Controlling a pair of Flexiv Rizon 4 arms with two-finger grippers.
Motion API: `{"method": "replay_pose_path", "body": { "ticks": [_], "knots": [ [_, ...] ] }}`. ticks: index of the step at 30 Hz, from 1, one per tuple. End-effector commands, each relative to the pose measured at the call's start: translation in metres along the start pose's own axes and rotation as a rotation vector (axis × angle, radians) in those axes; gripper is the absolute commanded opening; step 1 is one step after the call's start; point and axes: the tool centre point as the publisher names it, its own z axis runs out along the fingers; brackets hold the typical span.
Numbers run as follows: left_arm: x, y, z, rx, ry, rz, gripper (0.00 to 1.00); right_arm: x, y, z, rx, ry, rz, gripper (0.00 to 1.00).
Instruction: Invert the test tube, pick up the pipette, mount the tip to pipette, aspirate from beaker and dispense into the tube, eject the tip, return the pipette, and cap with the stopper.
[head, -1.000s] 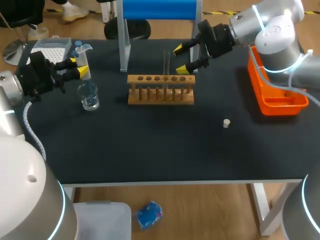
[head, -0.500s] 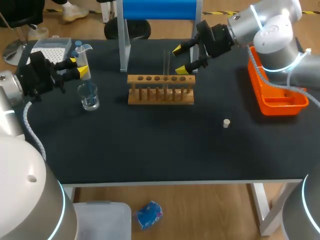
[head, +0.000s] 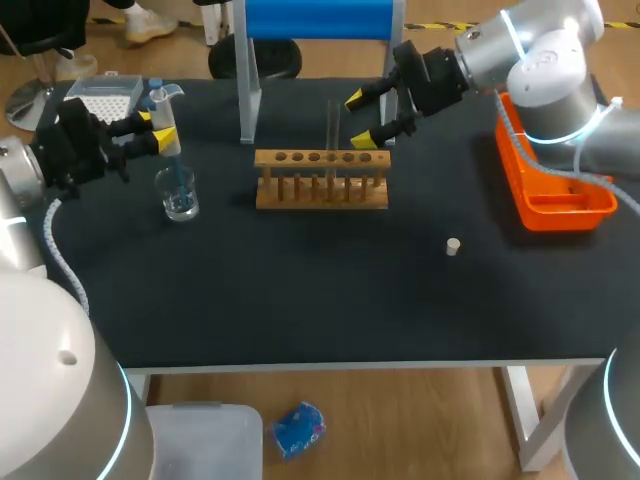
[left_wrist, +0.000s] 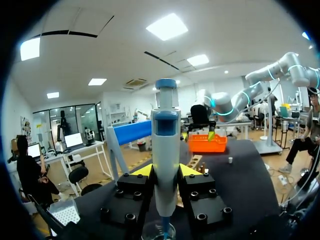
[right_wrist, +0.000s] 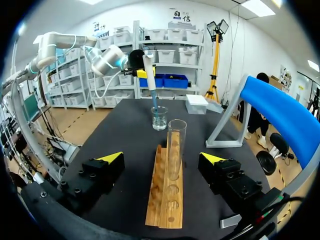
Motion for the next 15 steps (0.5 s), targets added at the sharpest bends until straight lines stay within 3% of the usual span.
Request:
{"method": "replay_pose_path", "body": {
  "ticks": [1, 15],
  "knots": [
    [-0.004, -0.013, -0.004, -0.013, -0.005, -0.003, 0.00, -0.001, 0.000, 0.000, 0.001, 0.003, -0.001, 1.00],
    [-0.006, -0.029, -0.005, -0.040, 0.002, 0.004, 0.00, -0.001, 0.000, 0.000, 0.001, 0.003, -0.001, 1.00]
  ]
}}
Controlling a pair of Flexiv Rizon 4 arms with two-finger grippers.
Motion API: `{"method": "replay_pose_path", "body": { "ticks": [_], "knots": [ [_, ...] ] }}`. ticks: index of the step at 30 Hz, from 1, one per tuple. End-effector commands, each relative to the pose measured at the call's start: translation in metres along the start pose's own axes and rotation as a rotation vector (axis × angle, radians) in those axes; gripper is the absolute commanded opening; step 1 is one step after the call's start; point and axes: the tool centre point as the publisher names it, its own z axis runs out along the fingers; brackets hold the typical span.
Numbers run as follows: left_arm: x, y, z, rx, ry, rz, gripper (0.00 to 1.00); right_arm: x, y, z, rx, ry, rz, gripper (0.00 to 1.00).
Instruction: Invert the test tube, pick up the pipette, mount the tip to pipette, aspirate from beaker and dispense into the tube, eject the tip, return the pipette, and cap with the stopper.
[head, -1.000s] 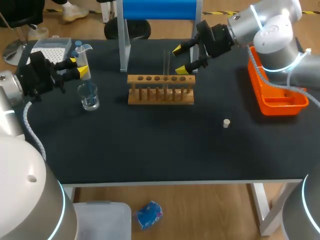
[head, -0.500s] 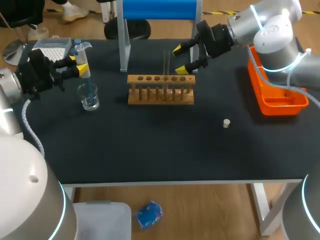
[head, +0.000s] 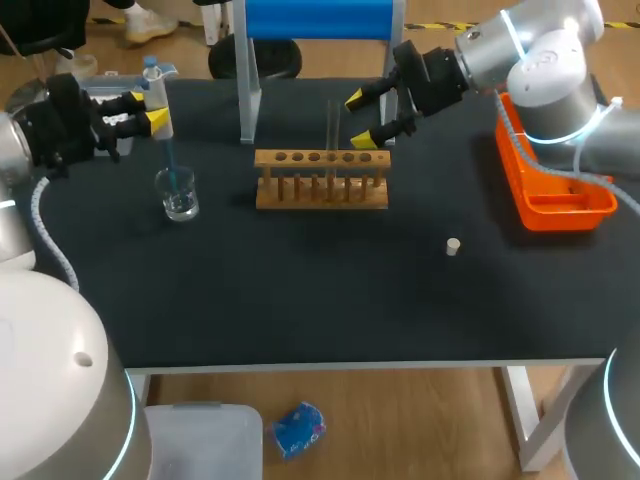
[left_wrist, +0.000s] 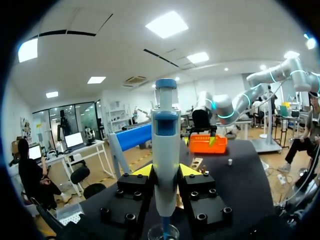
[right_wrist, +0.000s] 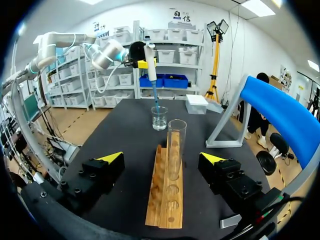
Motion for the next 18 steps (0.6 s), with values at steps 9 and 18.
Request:
{"method": "replay_pose_path", "body": {
  "ticks": [9, 18],
  "knots": [
    [0.001, -0.003, 0.001, 0.001, 0.001, -0.013, 0.00, -0.001, 0.000, 0.000, 0.001, 0.003, -0.001, 1.00],
    [0.000, -0.049, -0.004, -0.046, -0.004, -0.019, 0.00, -0.001, 0.000, 0.000, 0.001, 0.003, -0.001, 1.00]
  ]
}}
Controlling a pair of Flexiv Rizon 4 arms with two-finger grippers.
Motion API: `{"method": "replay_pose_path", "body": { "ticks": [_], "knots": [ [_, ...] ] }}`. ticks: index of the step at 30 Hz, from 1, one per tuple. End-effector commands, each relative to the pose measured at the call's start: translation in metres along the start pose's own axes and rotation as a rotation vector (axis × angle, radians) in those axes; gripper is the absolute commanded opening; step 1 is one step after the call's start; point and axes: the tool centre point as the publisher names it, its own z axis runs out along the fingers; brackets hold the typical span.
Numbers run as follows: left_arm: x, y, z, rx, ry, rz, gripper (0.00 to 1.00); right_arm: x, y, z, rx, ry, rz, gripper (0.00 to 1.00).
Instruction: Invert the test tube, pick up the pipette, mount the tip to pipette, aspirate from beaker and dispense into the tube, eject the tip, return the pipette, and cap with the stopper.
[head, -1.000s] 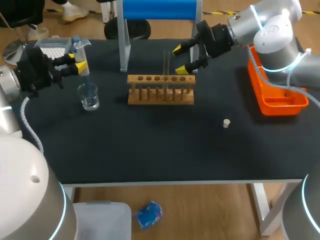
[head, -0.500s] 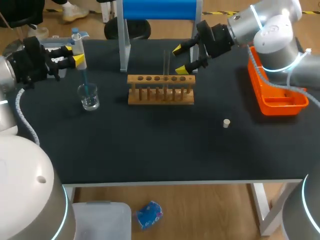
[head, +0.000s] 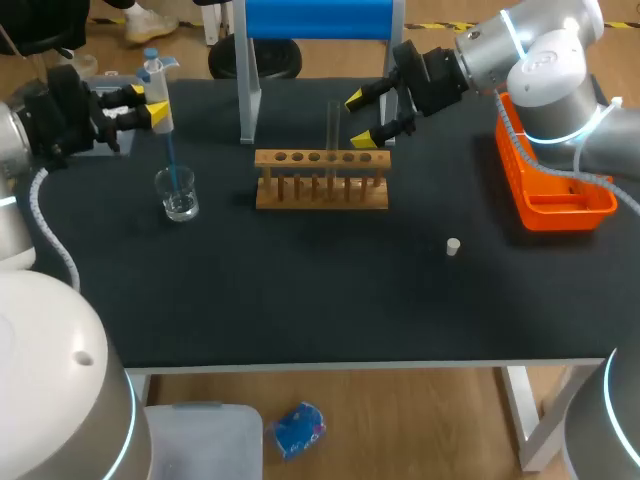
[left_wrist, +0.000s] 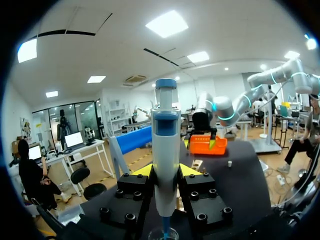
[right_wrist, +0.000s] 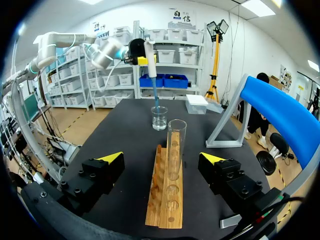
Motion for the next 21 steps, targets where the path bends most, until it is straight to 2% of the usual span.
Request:
{"method": "replay_pose_path", "body": {
  "ticks": [1, 8, 11, 16, 21],
  "knots": [
    [0.003, -0.036, -0.007, -0.036, -0.006, -0.016, 0.00, -0.001, 0.000, 0.000, 0.001, 0.003, -0.001, 1.00],
    [0.008, -0.091, -0.007, -0.045, -0.011, 0.005, 0.00, -0.001, 0.000, 0.000, 0.001, 0.003, -0.001, 1.00],
    [0.013, -0.120, -0.004, -0.041, 0.010, 0.027, 0.00, -0.001, 0.000, 0.000, 0.001, 0.003, -0.001, 1.00],
    [0.025, -0.162, 0.010, -0.013, 0.092, 0.038, 0.00, -0.001, 0.000, 0.000, 0.001, 0.003, -0.001, 1.00],
    [0.043, -0.198, 0.037, -0.008, 0.197, 0.055, 0.00, -0.001, 0.000, 0.000, 0.001, 0.003, -0.001, 1.00]
  ]
}}
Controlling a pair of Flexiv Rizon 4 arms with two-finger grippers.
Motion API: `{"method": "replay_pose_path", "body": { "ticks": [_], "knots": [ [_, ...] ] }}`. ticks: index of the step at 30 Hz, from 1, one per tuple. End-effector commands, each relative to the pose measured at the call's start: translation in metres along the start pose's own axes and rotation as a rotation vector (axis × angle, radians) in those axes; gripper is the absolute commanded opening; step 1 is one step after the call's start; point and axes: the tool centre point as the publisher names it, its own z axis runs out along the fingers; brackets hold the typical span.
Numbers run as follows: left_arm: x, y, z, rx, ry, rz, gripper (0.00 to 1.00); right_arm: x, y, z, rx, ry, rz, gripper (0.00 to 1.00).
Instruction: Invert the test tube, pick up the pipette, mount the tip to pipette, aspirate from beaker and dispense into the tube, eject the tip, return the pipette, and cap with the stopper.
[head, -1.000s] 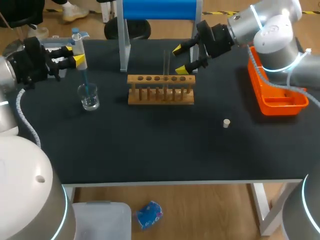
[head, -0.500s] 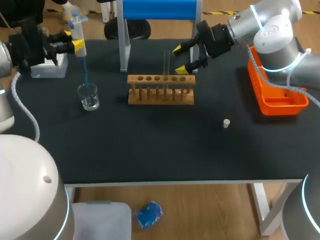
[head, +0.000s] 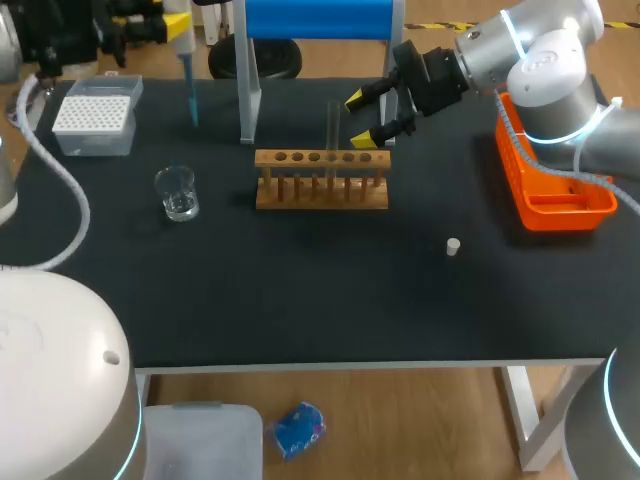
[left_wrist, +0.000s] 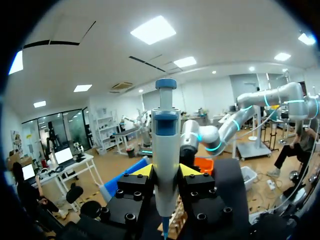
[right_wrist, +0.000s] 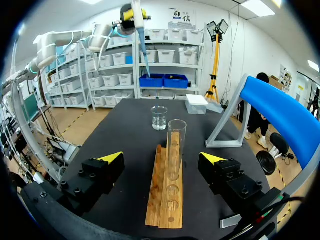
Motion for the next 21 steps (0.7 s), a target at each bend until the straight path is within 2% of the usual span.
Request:
{"method": "replay_pose_path", "body": {
  "ticks": [1, 4, 9, 16, 21],
  "knots": [
    [-0.002, -0.033, 0.025, -0.042, 0.092, 0.013, 0.00, -0.001, 0.000, 0.000, 0.001, 0.002, 0.000, 1.00],
    [0.006, -0.049, 0.047, -0.029, 0.145, 0.033, 0.00, -0.001, 0.000, 0.000, 0.001, 0.002, 0.000, 1.00],
    [0.017, -0.064, 0.087, -0.020, 0.224, 0.060, 0.00, -0.001, 0.000, 0.000, 0.001, 0.002, 0.000, 1.00],
    [0.028, -0.070, 0.131, -0.002, 0.315, 0.064, 0.00, -0.001, 0.000, 0.000, 0.001, 0.002, 0.000, 1.00],
    [0.033, -0.073, 0.151, 0.004, 0.344, 0.068, 0.00, -0.001, 0.000, 0.000, 0.001, 0.002, 0.000, 1.00]
  ]
}}
